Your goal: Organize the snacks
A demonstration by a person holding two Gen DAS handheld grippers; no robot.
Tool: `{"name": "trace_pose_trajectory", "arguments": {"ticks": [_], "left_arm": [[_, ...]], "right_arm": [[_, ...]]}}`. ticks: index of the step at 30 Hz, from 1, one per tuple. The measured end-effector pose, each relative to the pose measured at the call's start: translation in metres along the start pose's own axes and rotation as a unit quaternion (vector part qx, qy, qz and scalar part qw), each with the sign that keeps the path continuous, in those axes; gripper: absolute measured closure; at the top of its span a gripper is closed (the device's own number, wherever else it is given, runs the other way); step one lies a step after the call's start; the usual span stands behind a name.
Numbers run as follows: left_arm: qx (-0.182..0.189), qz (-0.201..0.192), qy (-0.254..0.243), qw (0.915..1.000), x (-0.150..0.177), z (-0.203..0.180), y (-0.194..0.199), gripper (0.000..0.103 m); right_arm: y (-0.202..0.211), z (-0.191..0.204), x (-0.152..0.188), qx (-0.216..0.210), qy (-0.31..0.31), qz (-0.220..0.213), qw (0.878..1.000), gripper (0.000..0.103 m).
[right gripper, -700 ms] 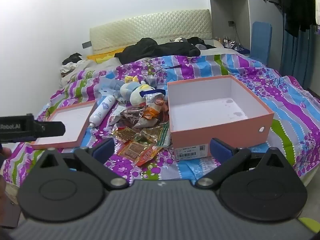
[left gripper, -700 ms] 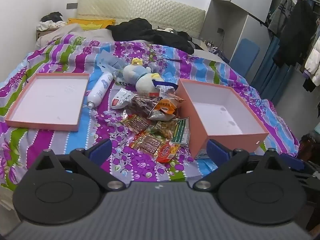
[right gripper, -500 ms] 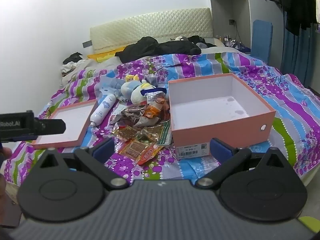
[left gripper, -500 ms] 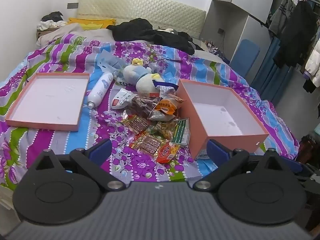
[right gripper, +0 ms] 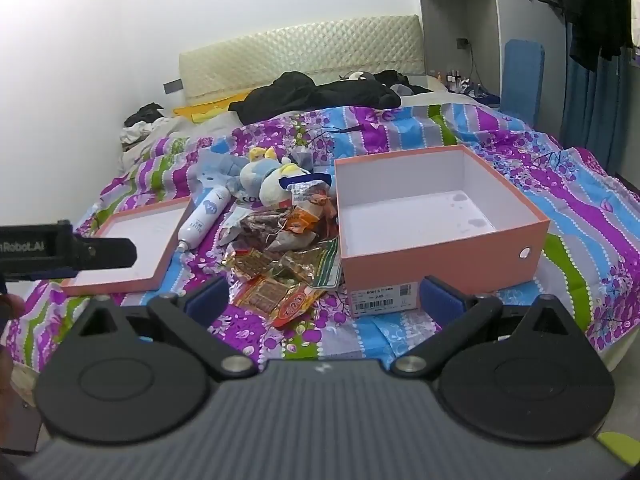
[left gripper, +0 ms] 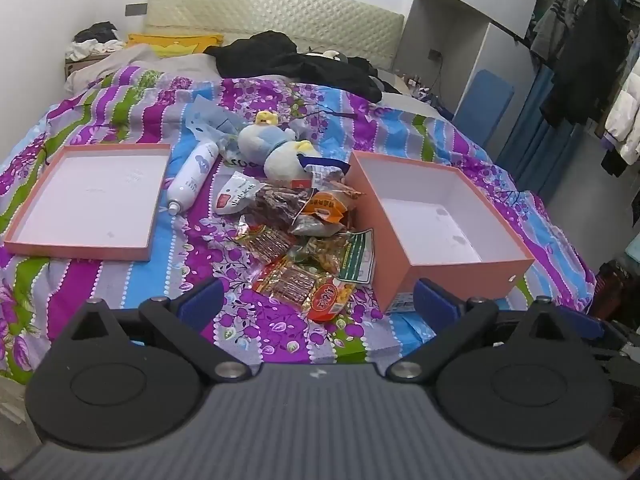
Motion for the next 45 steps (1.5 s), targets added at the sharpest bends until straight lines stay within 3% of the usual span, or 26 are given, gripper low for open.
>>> {"name": "trace_pose_trajectory", "arguments": {"ticks": [30, 37, 45], "left_arm": [[0.001, 0.006, -0.017, 0.9998, 0.001, 0.004, -0.002, 0.001], [-0.019, 0.0, -0.031, 0.9994, 0.001, 0.01, 0.002, 0.001], [-0.016, 0.0, -0.025, 0.9996, 0.003, 0.01, 0.005, 0.001]], "right_arm": [[-0.012, -0.002, 0.007, -0.001, -0.006, 0.018, 1.0, 0.0], [-0.011, 0.004, 0.009, 0.004, 0.003, 0.017, 1.0, 0.0], [-0.01, 0.005, 0.011, -0.004, -0.001, 0.022, 1.0, 0.0]]}}
Point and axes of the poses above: each gripper's, at about its wrist camera, not at the fingertips, and y roughly against the way its jaws point, z to its left, x to its underside, the point moved 3 cm from there along -y, roughly the way its jaws point, and after that the axes turned 1 degree about y, right-handed, at the moved point
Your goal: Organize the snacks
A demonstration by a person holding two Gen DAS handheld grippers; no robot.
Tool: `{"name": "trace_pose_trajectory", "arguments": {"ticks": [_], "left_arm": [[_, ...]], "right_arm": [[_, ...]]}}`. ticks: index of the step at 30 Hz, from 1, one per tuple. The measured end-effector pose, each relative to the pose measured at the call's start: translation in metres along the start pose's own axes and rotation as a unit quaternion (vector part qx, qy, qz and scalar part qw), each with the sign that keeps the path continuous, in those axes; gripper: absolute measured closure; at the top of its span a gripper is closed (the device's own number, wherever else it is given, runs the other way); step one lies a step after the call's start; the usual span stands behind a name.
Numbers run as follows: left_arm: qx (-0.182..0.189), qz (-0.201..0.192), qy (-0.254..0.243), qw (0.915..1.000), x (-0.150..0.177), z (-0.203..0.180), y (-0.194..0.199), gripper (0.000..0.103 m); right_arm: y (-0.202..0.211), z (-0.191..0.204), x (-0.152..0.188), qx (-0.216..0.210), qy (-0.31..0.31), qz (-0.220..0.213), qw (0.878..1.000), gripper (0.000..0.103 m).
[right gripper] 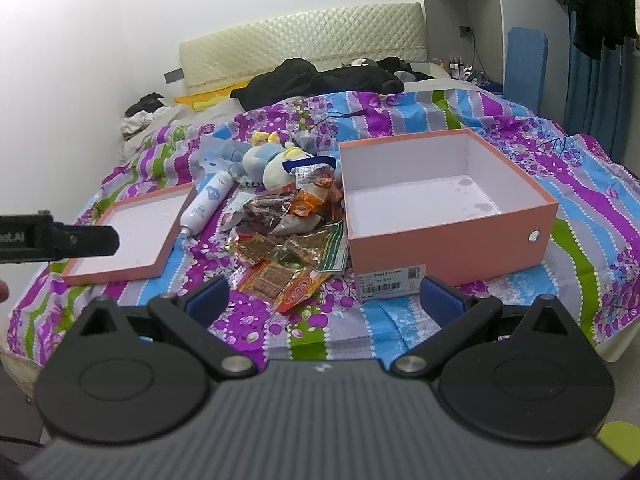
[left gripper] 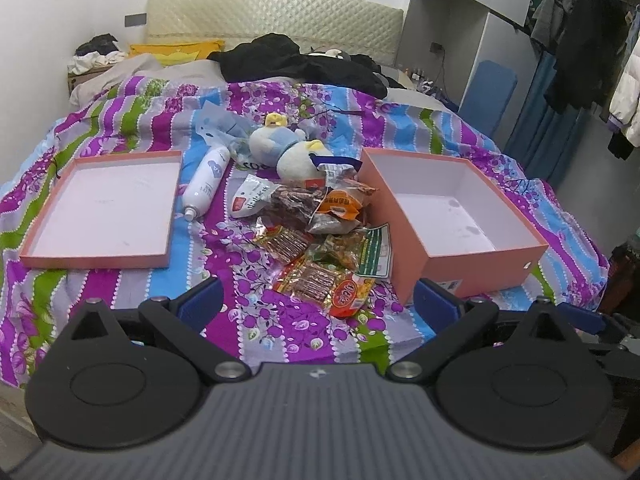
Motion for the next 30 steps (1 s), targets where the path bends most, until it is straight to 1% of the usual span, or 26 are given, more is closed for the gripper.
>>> {"name": "trace_pose_trajectory", "arguments": {"ticks": [5, 8, 13, 17, 19, 22, 30], "left_arm": [[0.004, 0.0, -0.001, 1.0, 0.002, -0.003, 0.002, 0.001], [0.002, 0.002, -0.006, 1.0, 0.003, -0.004, 0.002, 0.001], [-0.004, 0.003, -0.006, 1.0, 0.003, -0.004, -0.001, 0.001], [-0.001, 0.012, 0.004, 0.9999, 0.005, -0.005, -0.008, 0.001], [0.001, 0.018, 0.0, 0.9998, 0.007, -0.007, -0.011, 0.001], [0.001, 0.02, -0.008, 0.9998, 0.008, -0.01, -0.015, 0.001], [-0.001, 0.023, -0.001, 0.9997, 0.009, -0.007, -0.033, 0.001]], "right_arm": [[-0.001, 0.002, 0.001, -0.003, 0.003, 0.006, 1.0, 0.0], [0.0, 0.004, 0.003, 0.001, 0.014, 0.009, 1.0, 0.0], [0.0, 0.004, 0.004, -0.004, 0.009, 0.009, 1.0, 0.0], [-0.003, 0.003, 0.006, -0.007, 0.009, 0.014, 1.0, 0.0], [-0.006, 0.003, 0.009, 0.0, 0.015, 0.02, 1.0, 0.0], [-0.009, 0.0, 0.011, 0.0, 0.008, 0.025, 1.0, 0.0], [-0.021, -0.003, 0.013, -0.013, 0.009, 0.03, 0.999, 0.0]]}}
Point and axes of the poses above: each gripper's, at about its wrist camera, not at the fingertips, and y roughly against the way its jaws point, z to its left, x to its underside, the point moved 3 cm from there along -y, roughly the way its jaws point, and after that the axes turned 1 degree about y, right-handed, at the moved point
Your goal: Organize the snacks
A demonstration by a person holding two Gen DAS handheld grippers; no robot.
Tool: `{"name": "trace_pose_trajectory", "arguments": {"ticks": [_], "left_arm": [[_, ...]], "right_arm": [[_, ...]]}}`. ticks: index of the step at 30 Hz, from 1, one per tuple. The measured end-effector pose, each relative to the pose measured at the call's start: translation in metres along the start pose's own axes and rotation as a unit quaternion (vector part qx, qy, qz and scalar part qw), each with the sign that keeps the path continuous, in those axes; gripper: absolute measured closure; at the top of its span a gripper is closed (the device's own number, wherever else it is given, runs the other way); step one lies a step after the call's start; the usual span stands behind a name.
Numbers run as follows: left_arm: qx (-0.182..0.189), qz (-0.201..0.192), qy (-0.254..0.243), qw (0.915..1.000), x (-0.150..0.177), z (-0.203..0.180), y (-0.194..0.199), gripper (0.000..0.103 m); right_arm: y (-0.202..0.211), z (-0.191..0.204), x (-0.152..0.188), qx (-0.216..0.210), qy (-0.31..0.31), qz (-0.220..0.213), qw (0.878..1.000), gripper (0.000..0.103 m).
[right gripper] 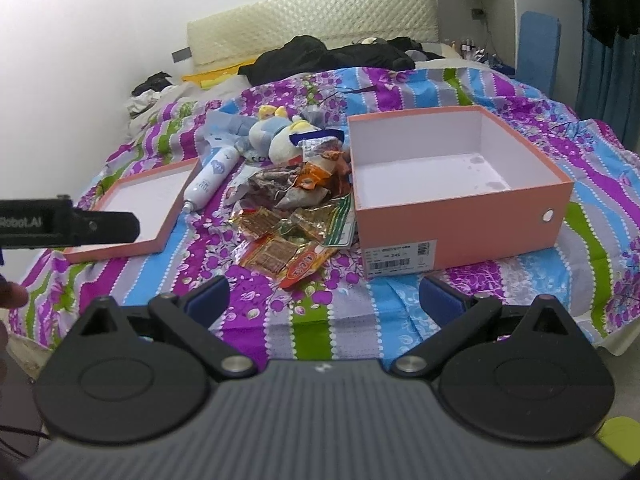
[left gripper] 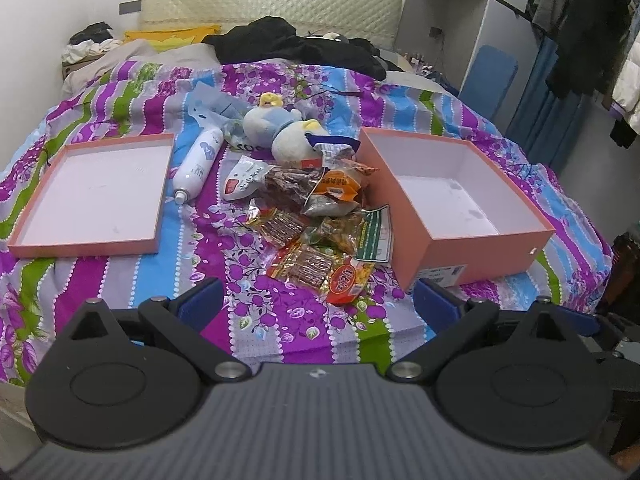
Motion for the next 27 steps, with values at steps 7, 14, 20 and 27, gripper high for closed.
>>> {"name": "trace_pose_trajectory", "arguments": {"ticks": [7, 14, 20, 27], "left_arm": [[0.01, 0.004, 0.001, 0.9999, 0.0, 0.001, -0.018, 0.001], [0.007, 0.014, 0.002, 0.9999, 0.0, 0.009, -0.036, 0.001], [0.006, 0.024, 0.0, 0.9997, 0.002, 0.014, -0.048, 0.001], [0.013, 0.024, -0.005, 0.9996, 0.006, 0.025, -0.074, 0.001]], "right_arm": [[-0.011, -0.004, -0.001, -0.003, 0.004, 0.003, 1.0, 0.001], [-0.021, -0.005, 0.005, -0.014, 0.002, 0.021, 1.0, 0.006], [-0.026, -0.007, 0.005, -0.009, -0.002, 0.018, 1.0, 0.006], [-0.045, -0.003, 0.009, -0.02, 0.012, 0.027, 0.999, 0.007]]}}
Point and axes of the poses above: each gripper's, at about its wrist camera, not at the fingertips, and y roughly against the way its jaws point, z to its left, x to its underside, the point moved 3 cm from there along -y, roughly the way its jaws point, and after that the axes turned 1 degree about y, right-handed, at the moved point
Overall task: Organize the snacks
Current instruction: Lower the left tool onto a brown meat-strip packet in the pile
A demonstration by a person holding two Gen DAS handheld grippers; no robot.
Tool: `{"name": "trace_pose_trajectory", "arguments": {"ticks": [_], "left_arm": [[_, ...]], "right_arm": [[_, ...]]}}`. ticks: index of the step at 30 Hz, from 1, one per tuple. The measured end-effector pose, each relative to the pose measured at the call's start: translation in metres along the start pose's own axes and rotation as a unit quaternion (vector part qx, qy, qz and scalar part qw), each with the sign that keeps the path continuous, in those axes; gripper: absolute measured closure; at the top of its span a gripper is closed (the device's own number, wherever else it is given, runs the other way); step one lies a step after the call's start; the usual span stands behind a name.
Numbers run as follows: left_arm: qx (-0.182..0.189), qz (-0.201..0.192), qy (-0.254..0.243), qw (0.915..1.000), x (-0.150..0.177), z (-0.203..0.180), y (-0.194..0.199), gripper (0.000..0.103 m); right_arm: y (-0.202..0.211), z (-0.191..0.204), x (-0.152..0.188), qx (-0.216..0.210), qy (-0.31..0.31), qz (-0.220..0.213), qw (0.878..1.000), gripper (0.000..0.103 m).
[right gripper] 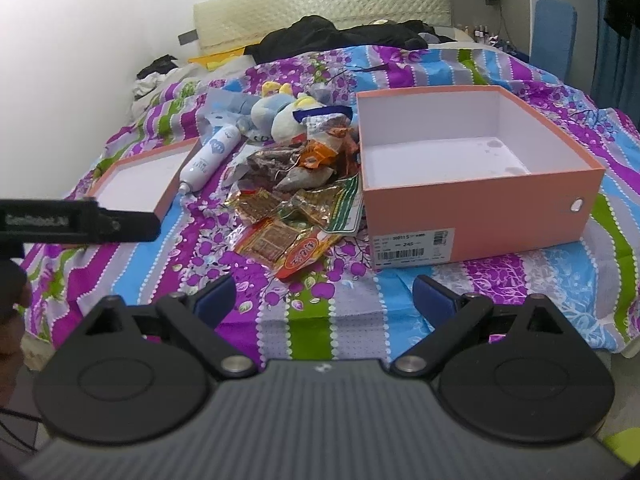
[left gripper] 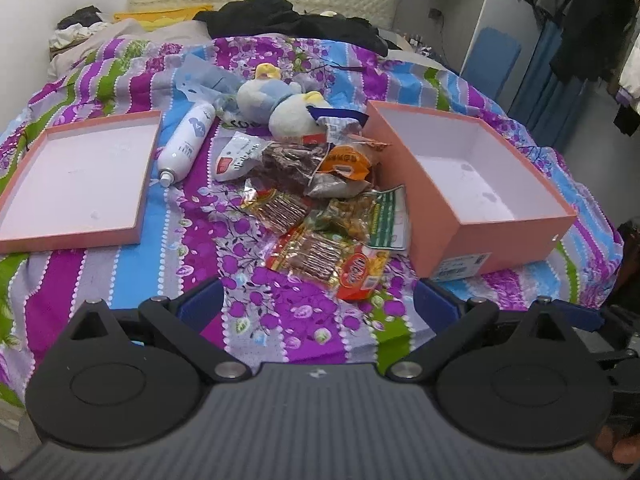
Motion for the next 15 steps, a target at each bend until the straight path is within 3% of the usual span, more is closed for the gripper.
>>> {"name": "trace_pose_trajectory", "arguments": {"ticks": [6, 10, 15], "left_arm": [[-0.001, 0.019, -0.001, 0.9998, 0.0, 0.021, -0.035, 0.001], [0.002, 0.006, -0.003, 1.0, -0.003, 0.037, -0.056, 0.001], [0.016, 0.012, 0.006, 0.9998, -0.012, 0.056, -0.097, 0.001]], "right_arm": [[-0.025, 0.013, -0.001, -0.037, 0.041, 0.006, 0.998, 0.007], [-0.046, 0.028, -0.006, -0.065, 0.069, 0.004, 0.995, 0.007], [-0.079, 0.044, -0.009, -0.066, 0.117, 0.001, 0.991, 0.006]]}}
Point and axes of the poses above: each gripper's, at about its wrist camera, not at the fingertips, and y roughly against the way its jaws point, z to its left, x to its underside, the point moved 3 cm from there along -y, roughly the way its jaws point, and after that the axes turned 1 degree about y, right-handed, at the moved point
